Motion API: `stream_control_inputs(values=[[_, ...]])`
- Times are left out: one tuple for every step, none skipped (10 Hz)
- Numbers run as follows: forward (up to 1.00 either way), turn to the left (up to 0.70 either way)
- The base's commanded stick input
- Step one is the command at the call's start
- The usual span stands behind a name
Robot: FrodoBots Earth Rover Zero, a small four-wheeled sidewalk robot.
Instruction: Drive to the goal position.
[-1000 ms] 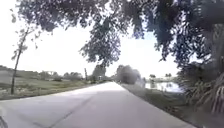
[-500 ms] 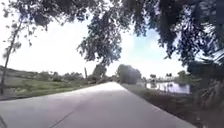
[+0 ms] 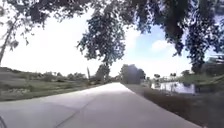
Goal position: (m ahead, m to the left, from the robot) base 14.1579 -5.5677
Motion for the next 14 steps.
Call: stream_control_inputs(values=[[1.0, 0.0], [1.0, 0.0], [1.0, 0.0], [1.0, 0.0], [1.0, 0.0], [1.0, 0.0], [1.0, 0.0], [1.0, 0.0], [1.0, 0.0], [1.0, 0.0], [1.0, 0.0], [1.0, 0.0], [1.0, 0.0], [1.0, 0.0]])
